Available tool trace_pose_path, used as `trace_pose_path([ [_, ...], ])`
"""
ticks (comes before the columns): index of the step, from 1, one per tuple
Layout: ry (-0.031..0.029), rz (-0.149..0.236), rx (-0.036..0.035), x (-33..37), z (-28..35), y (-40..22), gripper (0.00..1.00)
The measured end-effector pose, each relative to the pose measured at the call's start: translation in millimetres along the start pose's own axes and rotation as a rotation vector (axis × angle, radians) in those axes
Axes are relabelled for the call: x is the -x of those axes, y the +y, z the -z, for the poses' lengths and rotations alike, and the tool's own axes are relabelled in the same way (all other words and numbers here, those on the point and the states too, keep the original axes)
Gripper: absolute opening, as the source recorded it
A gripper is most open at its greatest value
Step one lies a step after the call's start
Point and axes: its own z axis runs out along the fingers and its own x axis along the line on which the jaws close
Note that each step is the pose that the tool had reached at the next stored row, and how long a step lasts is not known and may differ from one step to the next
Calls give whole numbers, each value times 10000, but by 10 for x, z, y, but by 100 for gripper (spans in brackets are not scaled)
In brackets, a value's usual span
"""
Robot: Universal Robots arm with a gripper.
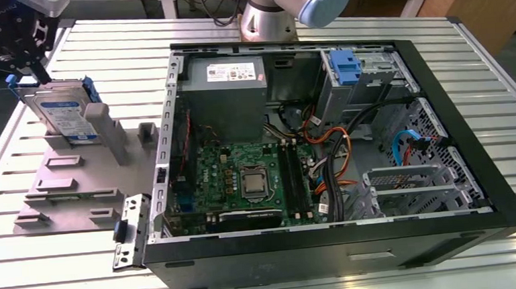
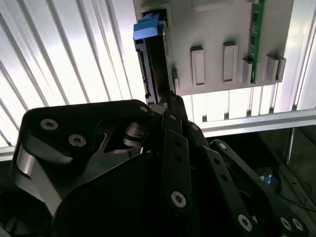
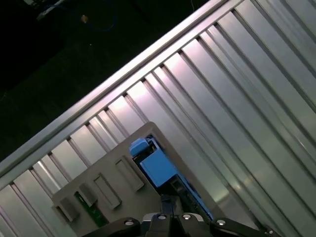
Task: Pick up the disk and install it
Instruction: 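Pick up the disk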
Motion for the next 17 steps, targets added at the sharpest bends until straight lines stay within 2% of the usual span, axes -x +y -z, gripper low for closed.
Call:
trace_pose_path([
  [10,64,1541,20,0,-5,0,11],
  [17,70,2248,42,0,-9,-1,11],
])
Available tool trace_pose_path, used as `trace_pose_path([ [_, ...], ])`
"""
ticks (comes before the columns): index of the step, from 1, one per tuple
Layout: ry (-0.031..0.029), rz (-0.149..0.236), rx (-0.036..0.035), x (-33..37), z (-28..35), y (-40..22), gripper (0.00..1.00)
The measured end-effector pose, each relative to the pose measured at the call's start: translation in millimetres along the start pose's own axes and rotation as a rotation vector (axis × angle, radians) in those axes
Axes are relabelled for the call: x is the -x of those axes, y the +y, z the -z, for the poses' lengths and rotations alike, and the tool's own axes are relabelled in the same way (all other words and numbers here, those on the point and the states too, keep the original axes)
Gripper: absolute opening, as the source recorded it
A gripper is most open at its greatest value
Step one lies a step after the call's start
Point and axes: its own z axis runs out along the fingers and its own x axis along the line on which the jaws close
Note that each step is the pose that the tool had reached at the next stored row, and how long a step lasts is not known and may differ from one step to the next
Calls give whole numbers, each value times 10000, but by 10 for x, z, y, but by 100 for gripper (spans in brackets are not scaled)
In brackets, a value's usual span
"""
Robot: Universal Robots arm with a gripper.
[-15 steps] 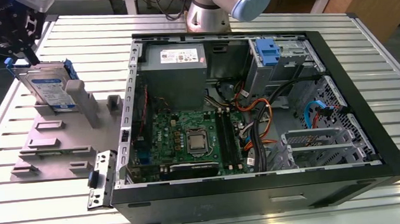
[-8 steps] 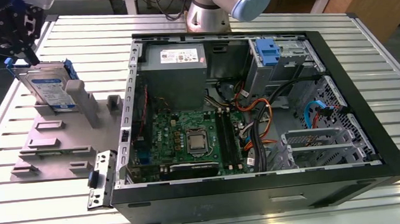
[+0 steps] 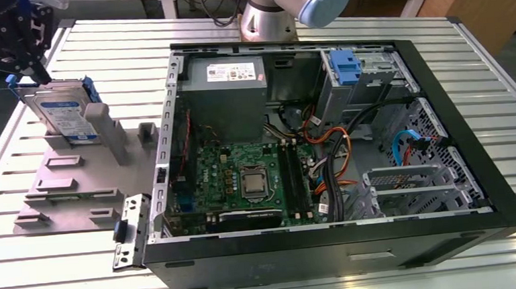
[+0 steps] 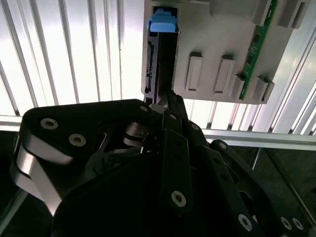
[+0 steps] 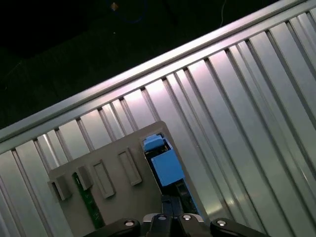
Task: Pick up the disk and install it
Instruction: 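Pick up the disk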
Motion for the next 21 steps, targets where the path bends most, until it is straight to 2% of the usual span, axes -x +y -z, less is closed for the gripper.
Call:
trace_pose_path([
  [9,-120,825,84,2,-5,-5,11],
  [18,-107,1941,129,1,-17,-5,11],
  [21,-143,2258,154,2,-20,-6,11],
])
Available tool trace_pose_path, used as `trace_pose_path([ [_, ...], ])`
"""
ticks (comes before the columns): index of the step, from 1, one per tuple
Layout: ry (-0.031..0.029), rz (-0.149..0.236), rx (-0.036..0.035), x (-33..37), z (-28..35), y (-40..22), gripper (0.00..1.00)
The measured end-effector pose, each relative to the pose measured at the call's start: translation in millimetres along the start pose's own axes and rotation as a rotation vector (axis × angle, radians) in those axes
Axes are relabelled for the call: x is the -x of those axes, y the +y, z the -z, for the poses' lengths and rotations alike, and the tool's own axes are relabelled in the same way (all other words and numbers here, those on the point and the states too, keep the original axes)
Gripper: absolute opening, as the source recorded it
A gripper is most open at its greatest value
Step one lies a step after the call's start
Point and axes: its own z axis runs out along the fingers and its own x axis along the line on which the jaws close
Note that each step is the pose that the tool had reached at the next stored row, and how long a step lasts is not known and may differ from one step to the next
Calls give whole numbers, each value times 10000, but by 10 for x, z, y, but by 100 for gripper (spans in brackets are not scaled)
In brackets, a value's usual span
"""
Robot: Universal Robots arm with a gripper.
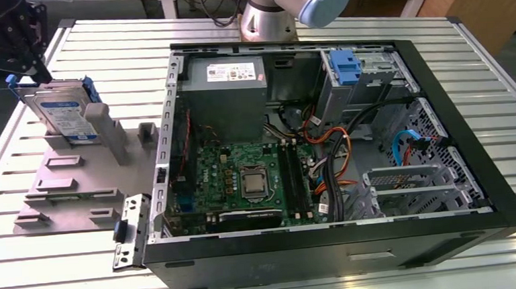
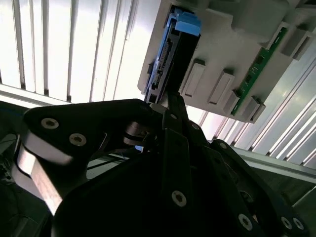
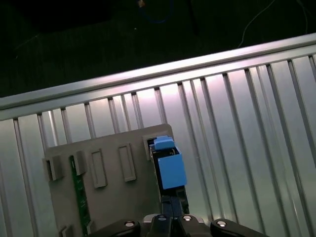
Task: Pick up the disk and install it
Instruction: 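Pick up the disk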
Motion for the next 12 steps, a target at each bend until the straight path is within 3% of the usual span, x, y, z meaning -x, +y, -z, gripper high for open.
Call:
trace_pose_path([
  [12,-30,90,12,2,7,1,11],
])
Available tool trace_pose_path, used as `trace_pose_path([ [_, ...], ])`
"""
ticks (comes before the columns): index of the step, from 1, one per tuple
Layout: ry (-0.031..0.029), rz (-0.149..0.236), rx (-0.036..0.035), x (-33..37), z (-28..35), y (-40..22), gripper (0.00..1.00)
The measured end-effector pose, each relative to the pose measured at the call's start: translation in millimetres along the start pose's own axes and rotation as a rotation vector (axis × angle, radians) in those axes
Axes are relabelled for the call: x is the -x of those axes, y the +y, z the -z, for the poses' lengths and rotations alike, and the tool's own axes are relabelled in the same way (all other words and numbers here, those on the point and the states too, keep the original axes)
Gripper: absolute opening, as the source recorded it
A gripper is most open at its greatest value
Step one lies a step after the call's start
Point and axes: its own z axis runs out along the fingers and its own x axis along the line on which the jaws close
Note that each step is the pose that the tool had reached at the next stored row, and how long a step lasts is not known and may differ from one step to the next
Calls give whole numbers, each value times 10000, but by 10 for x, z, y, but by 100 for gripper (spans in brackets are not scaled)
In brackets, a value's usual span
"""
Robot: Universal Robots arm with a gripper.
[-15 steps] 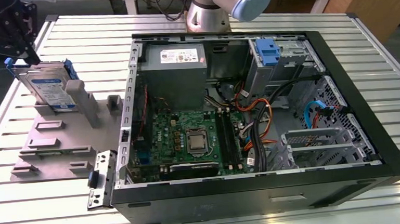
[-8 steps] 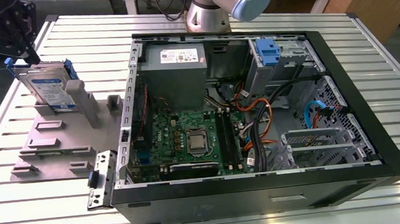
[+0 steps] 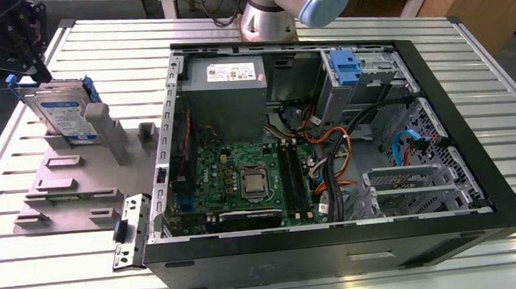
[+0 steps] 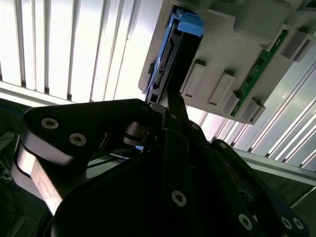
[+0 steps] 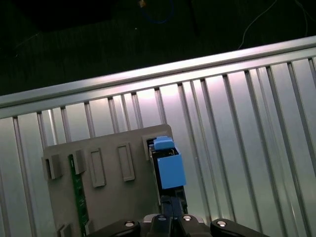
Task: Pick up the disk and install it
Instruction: 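Pick up the disk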
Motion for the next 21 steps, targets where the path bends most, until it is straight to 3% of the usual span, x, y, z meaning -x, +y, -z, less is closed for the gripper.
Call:
trace_pose_path([
  [12,7,316,15,9,-1,-21,11],
  [17,-106,485,49,12,2,-29,11],
  [21,-109,536,50,12,4,-29,11],
])
